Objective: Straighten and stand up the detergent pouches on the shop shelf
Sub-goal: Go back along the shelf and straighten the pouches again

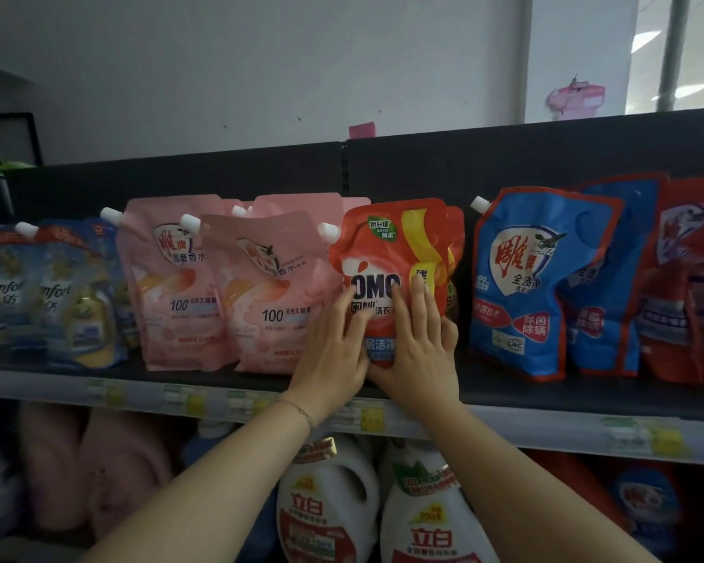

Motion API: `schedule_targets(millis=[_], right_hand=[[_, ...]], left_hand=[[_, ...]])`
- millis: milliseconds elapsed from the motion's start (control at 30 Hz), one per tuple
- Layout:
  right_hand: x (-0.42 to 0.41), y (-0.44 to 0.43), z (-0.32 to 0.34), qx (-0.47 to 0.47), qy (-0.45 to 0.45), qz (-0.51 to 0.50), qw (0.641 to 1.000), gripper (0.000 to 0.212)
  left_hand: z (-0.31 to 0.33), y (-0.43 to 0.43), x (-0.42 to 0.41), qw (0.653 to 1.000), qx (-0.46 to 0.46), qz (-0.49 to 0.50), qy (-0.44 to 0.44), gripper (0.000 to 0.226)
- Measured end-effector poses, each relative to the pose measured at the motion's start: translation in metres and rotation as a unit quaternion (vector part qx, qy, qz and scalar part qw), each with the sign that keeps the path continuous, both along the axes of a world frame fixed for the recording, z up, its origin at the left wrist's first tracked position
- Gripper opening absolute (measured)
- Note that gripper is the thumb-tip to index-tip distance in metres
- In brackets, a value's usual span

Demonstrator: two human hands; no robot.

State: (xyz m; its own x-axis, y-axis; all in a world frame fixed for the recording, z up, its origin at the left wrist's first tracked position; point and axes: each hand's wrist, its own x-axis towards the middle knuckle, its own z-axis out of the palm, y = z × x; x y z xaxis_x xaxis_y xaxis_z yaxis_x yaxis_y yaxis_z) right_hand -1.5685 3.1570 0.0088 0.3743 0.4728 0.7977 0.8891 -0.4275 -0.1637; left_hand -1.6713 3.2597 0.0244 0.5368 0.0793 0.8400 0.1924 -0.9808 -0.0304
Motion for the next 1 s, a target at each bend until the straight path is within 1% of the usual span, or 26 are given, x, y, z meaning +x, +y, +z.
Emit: schedule_targets(millis=[33,133,300,367,433,467,567,667,733,800,867,933,1000], right_hand=[[0.000,0.001,0.000,0.000,0.001,0.000,1.000,0.106],[0.002,0.002,-0.001,-0.011,0.003,0.003,1.000,0.105],[0.000,-0.005,0.010,-0.068,0.025,0.017,0.997,0.103],[-0.002,-0.012,0.016,-0.096,0.028,0.026,0.995,0.104],[-0.001,-0.023,0.020,-0.119,0.018,0.040,0.992,0.101],[0.000,-0.030,0.023,-0.122,0.007,0.053,0.991,0.096],[0.005,-0.052,0.030,-0.119,-0.038,0.061,0.990,0.070],[0.016,-0.074,0.033,-0.084,-0.089,0.045,0.991,0.047],[0.027,-0.090,0.033,-0.060,-0.102,0.035,0.992,0.032],[0.038,-0.109,0.034,-0.072,-0.096,0.016,0.993,0.025],[0.051,-0.128,0.034,-0.093,-0.081,-0.013,0.992,0.024],[0.062,-0.148,0.033,-0.097,-0.069,-0.040,0.992,0.024],[0.071,-0.166,0.029,-0.078,-0.059,-0.059,0.993,0.020]], left_hand=[[-0.002,0.000,-0.001,1.000,0.008,0.007,0.012,0.057],[0.002,-0.005,-0.003,0.997,-0.036,0.004,0.061,0.062],[0.017,-0.014,-0.010,0.987,-0.090,0.011,0.129,0.067],[0.025,-0.019,-0.013,0.987,-0.082,0.032,0.138,0.065],[0.030,-0.025,-0.012,0.991,-0.067,0.036,0.113,0.056],[0.032,-0.027,-0.010,0.993,-0.065,0.031,0.095,0.050],[0.037,-0.040,-0.001,0.996,-0.047,0.042,0.060,0.030],[0.040,-0.059,0.014,0.998,-0.009,0.028,0.063,0.024],[0.041,-0.073,0.025,0.997,0.022,0.003,0.077,0.023],[0.041,-0.087,0.037,0.995,0.045,-0.007,0.094,0.022],[0.042,-0.102,0.051,0.992,0.055,-0.013,0.114,0.023],[0.042,-0.116,0.067,0.990,0.039,-0.029,0.130,0.027],[0.040,-0.127,0.086,0.988,0.002,-0.032,0.154,0.034]])
